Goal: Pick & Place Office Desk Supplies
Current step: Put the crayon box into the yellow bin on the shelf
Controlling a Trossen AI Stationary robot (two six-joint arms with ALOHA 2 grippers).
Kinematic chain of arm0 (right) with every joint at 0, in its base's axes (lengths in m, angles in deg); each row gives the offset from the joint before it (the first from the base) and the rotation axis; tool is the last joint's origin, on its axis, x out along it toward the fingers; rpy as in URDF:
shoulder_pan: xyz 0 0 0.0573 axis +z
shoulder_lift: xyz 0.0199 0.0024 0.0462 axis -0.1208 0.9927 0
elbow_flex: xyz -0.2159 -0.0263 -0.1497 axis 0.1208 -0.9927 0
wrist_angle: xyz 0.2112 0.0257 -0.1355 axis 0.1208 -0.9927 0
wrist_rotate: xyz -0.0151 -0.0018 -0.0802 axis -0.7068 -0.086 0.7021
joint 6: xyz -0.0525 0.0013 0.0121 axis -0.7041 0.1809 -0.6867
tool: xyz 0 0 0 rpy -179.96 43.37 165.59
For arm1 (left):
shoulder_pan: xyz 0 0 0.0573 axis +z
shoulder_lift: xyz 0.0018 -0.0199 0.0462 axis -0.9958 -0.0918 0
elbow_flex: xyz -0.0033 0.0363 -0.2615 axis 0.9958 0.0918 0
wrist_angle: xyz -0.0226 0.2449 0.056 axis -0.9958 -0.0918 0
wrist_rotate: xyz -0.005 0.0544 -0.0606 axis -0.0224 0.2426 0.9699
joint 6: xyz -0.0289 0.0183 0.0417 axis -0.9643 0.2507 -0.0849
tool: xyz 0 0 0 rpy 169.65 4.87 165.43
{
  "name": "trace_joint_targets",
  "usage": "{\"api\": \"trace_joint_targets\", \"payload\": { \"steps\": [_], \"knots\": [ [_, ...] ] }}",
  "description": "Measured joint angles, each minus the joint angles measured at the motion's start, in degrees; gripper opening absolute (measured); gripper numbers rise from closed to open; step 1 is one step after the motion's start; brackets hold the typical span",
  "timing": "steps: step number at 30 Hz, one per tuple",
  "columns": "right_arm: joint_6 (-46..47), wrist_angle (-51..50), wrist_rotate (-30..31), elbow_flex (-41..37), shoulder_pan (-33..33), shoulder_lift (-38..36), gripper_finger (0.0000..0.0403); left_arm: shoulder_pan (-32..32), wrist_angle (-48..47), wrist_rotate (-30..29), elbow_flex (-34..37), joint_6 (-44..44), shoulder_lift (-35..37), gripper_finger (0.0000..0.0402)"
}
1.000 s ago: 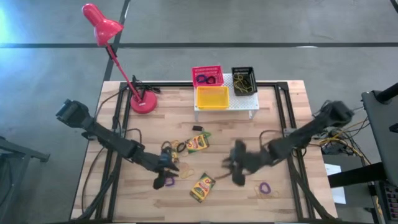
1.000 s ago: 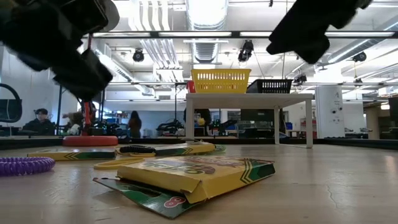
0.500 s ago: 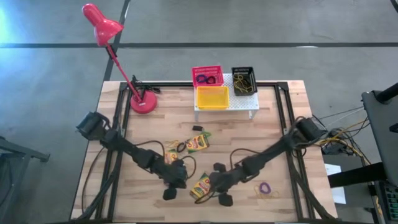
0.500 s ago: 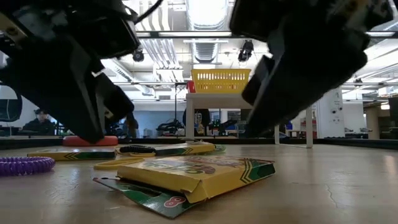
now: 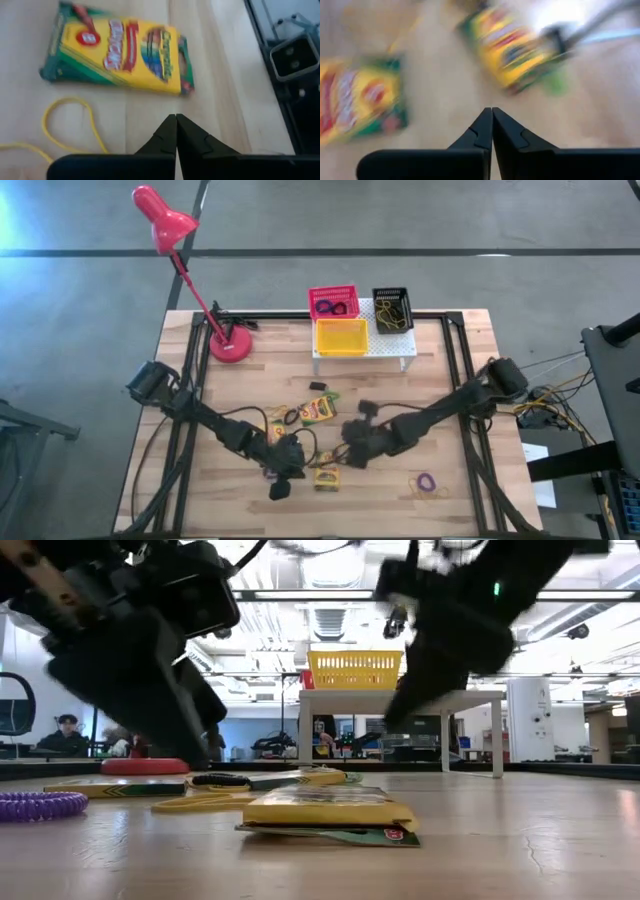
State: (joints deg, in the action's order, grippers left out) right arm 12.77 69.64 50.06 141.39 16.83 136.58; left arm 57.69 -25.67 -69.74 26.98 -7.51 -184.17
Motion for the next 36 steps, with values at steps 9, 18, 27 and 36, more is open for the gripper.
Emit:
{"api": "trace_joint_targets", "payload": {
  "steps": [9, 18, 27, 36],
  "knots": [
    [4.0, -0.4, 1.5, -2.6, 5.5, -9.0, 0.0008, 4.3, 0.5, 11.2, -2.3, 0.9, -5.2, 0.0001],
    [10.3, -1.5, 10.4, -3.0, 15.1, -12.3, 0.0008, 9.4, -1.4, 19.5, -14.0, 7.2, -14.4, 0.0001],
    [26.0, -7.3, 15.7, -3.2, 22.6, -11.8, 0.0008, 15.6, 0.8, 19.7, -26.6, 14.1, -18.5, 0.0000],
    [41.4, -4.9, 12.7, -6.2, 24.5, -5.8, 0.0016, 15.0, -15.0, 16.5, -28.1, 16.1, -9.1, 0.0000]
  ]
}}
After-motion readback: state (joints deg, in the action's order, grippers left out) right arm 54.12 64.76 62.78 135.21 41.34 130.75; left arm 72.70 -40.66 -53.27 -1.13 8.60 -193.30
